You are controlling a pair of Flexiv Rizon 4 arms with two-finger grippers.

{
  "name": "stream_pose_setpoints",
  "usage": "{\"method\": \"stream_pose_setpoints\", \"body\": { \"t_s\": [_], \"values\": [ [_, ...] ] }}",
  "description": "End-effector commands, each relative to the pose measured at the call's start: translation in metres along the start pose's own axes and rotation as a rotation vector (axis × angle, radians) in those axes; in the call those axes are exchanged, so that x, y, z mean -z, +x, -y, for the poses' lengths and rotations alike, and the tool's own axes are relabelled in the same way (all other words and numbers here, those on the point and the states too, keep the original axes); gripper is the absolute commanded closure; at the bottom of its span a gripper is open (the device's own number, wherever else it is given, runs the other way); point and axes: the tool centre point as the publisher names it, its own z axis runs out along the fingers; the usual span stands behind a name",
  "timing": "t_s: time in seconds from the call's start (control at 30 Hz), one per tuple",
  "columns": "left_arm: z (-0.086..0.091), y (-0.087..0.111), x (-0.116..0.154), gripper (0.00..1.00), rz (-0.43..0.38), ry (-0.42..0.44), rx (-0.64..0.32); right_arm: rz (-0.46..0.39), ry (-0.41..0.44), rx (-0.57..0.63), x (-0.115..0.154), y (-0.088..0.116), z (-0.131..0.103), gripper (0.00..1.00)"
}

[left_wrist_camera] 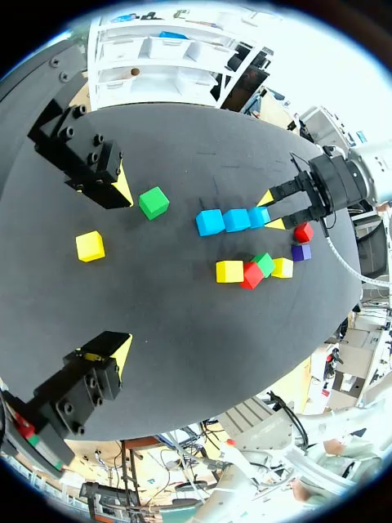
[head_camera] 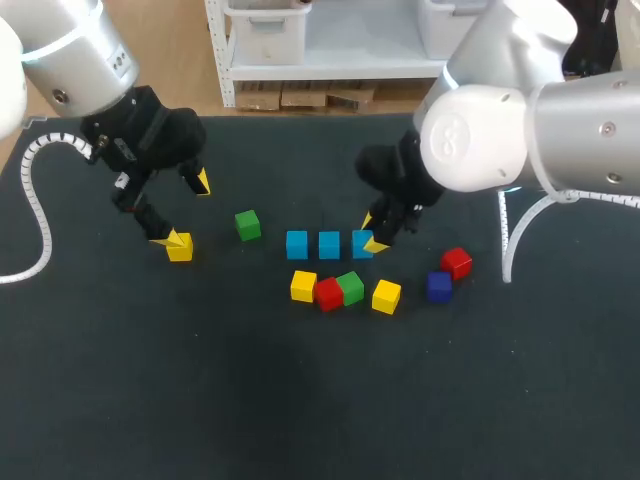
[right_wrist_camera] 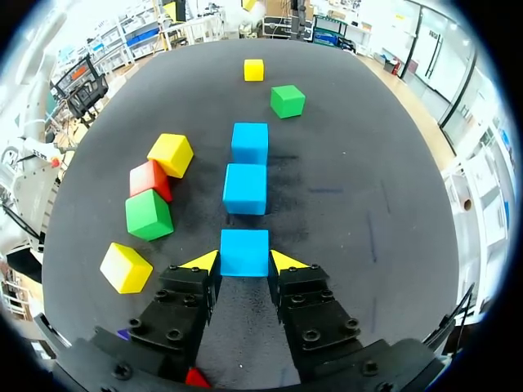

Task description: Place the blue cubes, place green cubes on the blue cubes, place the yellow cubes on the green cubes, then place the red cubes on the yellow cubes, and place purple cube on the red cubes.

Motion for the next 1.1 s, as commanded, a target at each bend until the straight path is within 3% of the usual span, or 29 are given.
{"method": "stream_pose_setpoints", "body": {
  "t_s": [0.03,0.13,0.33,0.37,0.4,0.47,0.77,0.97,1.1],
  "values": [
    [-0.001,0.001,0.000,0.00,0.001,0.001,-0.002,0.003,-0.005,0.001,-0.001,0.002,0.002,1.00],
    [-0.001,0.001,0.000,0.00,0.001,0.001,-0.002,0.004,-0.006,0.001,-0.001,0.003,0.002,1.00],
    [-0.001,0.001,0.000,0.00,0.001,0.001,-0.002,0.010,-0.017,0.004,-0.002,0.004,0.003,0.50],
    [-0.001,0.001,0.000,0.00,0.001,0.001,-0.002,0.011,-0.018,0.004,-0.002,0.004,0.003,0.16],
    [-0.001,0.001,0.000,0.00,0.001,0.001,-0.002,0.014,-0.019,0.006,-0.002,0.004,0.003,0.06],
    [-0.001,0.001,0.000,0.00,0.001,0.001,-0.002,0.015,-0.021,0.006,-0.002,0.004,0.003,0.00],
    [-0.001,0.001,0.000,0.00,0.001,0.001,-0.002,0.024,-0.023,0.002,0.009,0.010,0.001,0.00],
    [-0.001,0.001,0.000,0.00,0.001,0.001,-0.002,0.011,-0.013,0.034,0.042,0.015,-0.011,0.00],
    [-0.001,0.001,0.000,0.00,0.001,0.001,-0.002,0.003,-0.065,0.107,0.065,0.011,-0.022,0.00]
  ]
}}
